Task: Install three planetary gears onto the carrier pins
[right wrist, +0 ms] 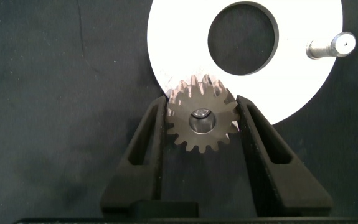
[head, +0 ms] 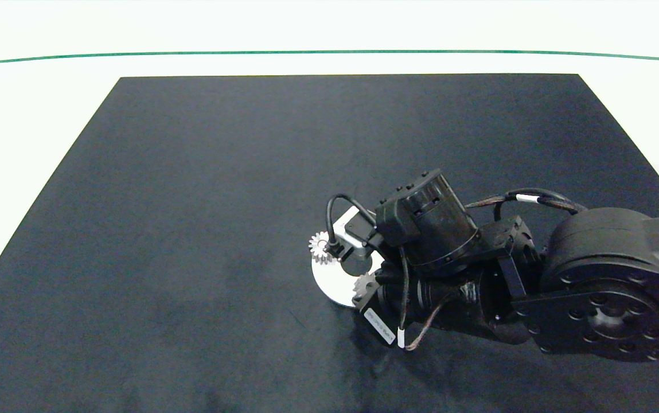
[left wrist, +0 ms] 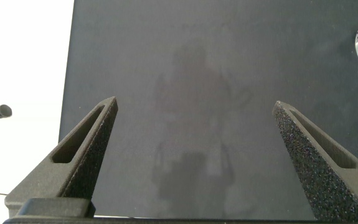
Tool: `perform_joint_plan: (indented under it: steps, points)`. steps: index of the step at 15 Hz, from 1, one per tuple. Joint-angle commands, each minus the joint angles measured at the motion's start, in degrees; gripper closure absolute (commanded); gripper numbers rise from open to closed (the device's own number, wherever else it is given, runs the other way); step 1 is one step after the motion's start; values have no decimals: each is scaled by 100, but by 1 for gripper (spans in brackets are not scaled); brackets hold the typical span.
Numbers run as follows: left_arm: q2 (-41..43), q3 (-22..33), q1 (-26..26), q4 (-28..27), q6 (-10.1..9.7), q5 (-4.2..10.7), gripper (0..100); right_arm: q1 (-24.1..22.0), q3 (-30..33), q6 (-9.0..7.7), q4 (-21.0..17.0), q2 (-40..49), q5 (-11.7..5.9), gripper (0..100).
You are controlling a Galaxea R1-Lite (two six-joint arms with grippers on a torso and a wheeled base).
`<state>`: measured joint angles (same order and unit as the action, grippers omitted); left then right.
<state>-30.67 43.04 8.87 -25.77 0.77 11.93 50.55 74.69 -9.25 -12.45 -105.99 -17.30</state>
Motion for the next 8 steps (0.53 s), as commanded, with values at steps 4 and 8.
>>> perform_joint_plan:
  steps: [4,8]
  points:
    - [9,2,-9,-16,2,11,0,7,54,11,-3,-54,-10,0]
    - [35,2,-9,-16,2,2,0,-98,-640,-15,-100,1739,-28,0]
